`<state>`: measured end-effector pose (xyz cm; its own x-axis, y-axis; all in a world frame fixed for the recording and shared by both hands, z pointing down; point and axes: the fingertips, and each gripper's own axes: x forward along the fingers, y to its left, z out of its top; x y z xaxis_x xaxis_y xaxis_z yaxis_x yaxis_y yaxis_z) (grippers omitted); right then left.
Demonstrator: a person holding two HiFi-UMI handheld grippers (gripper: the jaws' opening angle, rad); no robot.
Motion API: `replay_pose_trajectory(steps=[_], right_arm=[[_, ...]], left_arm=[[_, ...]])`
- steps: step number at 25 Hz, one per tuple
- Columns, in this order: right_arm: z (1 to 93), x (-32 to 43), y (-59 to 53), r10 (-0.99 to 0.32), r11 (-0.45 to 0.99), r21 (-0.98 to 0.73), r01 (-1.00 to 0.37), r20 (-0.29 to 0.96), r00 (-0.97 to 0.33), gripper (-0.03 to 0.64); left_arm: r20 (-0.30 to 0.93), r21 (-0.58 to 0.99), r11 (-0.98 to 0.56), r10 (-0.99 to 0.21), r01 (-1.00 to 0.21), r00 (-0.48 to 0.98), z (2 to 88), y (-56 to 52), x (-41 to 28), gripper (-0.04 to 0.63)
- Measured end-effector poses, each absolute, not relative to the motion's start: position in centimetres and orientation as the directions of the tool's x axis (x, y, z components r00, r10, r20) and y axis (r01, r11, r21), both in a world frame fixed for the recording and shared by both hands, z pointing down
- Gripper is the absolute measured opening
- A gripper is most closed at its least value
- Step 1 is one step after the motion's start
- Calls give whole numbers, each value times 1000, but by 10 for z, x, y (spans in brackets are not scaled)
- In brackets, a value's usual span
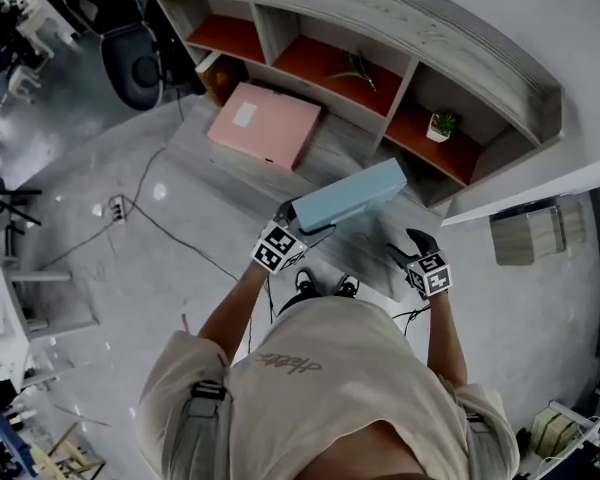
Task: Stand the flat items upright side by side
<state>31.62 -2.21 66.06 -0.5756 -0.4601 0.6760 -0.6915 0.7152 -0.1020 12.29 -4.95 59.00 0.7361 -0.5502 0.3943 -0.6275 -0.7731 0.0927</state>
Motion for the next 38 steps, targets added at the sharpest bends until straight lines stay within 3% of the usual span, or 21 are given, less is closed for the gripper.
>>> replay_pose_trajectory(steps=[6,20,26,38], right_arm=[[650,329,-25,-516,632,-169,-756,636,-574,262],[666,298,-26,-439,697,-174,-696,664,-606,261],[673,288,-24,-385,750,-168,-640,676,-628,262],[681,318,-23,-392,720,-228,-655,646,-655,261]], left_arm=[[360,36,-745,-612,-666,704,588,-54,124,330],[363,57,-512,-789,-857,496,590,-72,73,322],[370,40,-444,-826,-895,426,588,-97,67,322],[386,20,-425,-832,-905,399,586,-144,103,318]])
